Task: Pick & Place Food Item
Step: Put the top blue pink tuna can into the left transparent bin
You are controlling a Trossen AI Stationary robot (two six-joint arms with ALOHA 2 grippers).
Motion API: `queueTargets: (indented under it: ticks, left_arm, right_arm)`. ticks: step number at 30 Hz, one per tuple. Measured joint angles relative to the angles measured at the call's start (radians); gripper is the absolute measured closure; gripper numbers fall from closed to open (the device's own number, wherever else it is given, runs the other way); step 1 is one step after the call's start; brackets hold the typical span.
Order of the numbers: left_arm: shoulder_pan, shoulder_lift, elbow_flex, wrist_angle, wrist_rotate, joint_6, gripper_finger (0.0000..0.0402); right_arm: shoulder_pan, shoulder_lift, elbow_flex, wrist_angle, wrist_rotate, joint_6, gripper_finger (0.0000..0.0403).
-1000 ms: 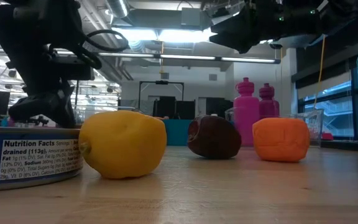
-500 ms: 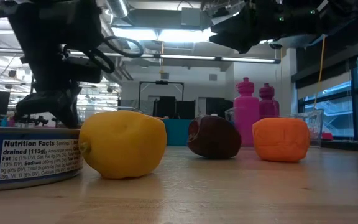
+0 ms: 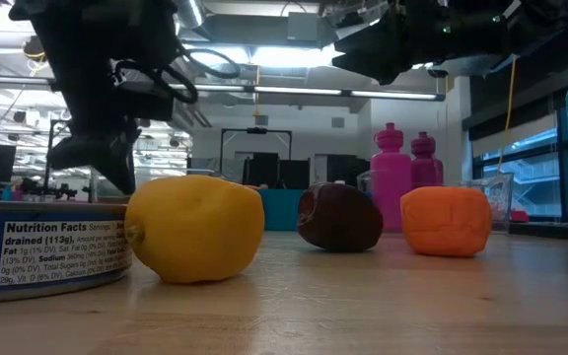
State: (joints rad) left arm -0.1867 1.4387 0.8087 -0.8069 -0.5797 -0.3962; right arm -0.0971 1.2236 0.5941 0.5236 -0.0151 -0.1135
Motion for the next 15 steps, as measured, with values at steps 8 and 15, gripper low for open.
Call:
queueTargets:
  ticks: [8,15]
  left_arm:
    - [0.0,-0.001,0.03,-0.047,-0.01,0.0,0.04]
    - [0.0,-0.001,0.03,-0.05,-0.026,0.0,0.04]
  right_arm:
    - [0.0,0.0,0.0,0.0,0.0,0.0,0.0115]
    - [0.0,0.0,0.0,0.0,0.0,0.0,0.0115]
